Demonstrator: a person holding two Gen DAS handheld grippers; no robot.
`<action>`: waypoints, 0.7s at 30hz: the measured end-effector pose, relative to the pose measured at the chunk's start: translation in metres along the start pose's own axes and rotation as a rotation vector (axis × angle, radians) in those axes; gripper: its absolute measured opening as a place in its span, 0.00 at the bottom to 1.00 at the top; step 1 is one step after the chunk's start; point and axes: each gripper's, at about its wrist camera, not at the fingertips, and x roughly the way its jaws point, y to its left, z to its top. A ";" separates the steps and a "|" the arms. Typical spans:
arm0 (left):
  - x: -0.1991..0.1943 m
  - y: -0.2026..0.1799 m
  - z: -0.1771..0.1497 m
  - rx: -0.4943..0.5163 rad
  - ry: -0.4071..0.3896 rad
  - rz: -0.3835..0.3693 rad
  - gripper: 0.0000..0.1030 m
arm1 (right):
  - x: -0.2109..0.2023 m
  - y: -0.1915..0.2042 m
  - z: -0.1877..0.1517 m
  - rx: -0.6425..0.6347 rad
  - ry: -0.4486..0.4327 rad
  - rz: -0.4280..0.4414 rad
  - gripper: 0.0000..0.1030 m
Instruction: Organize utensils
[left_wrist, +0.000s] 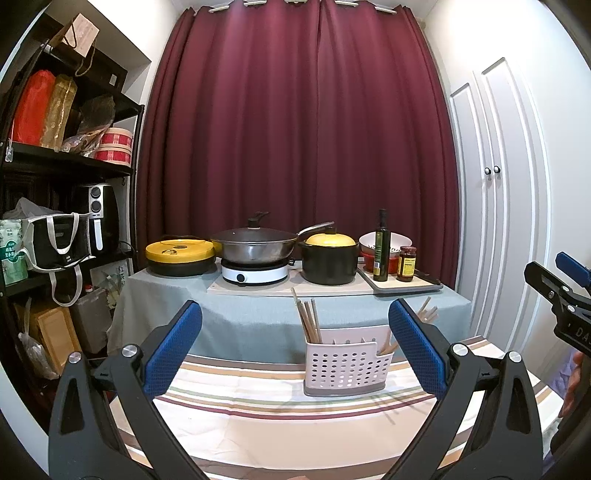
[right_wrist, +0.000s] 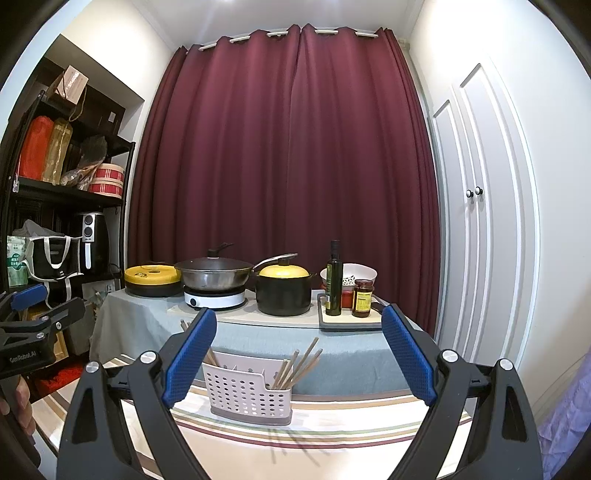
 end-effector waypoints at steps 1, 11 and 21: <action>0.001 0.001 0.000 -0.002 0.000 0.001 0.96 | 0.001 0.001 0.000 -0.001 -0.001 -0.001 0.86; 0.004 0.001 0.000 0.004 0.005 0.003 0.96 | -0.001 0.001 -0.001 -0.002 0.004 -0.001 0.86; 0.004 -0.009 -0.003 0.033 -0.025 0.010 0.96 | -0.004 -0.002 -0.010 -0.005 0.019 -0.002 0.86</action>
